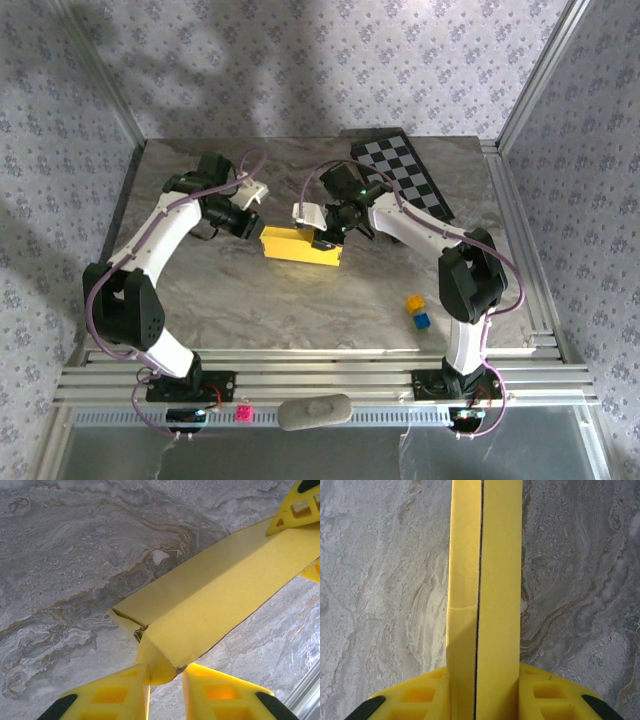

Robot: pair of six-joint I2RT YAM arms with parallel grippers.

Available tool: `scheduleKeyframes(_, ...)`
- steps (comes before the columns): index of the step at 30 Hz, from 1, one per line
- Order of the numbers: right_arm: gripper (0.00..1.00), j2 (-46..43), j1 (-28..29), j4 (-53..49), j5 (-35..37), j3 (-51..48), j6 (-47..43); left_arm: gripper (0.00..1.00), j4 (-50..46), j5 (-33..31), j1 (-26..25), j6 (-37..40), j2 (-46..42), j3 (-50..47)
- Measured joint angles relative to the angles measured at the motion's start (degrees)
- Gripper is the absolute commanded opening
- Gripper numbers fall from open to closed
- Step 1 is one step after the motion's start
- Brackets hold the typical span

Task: Fold the paper box

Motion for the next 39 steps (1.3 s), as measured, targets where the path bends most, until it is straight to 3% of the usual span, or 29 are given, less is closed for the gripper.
scheduleKeyframes(11,0.27,0.00,-0.02,0.00,0.02,0.00,0.02,0.08,0.31,-0.66,-0.61,-1.97,0.20,0.20)
scheduleKeyframes(39,0.25,0.00,-0.17,0.00,-0.20,0.00,0.20,0.00,-5.09,-0.04,-0.81,-8.26,3.58,6.12)
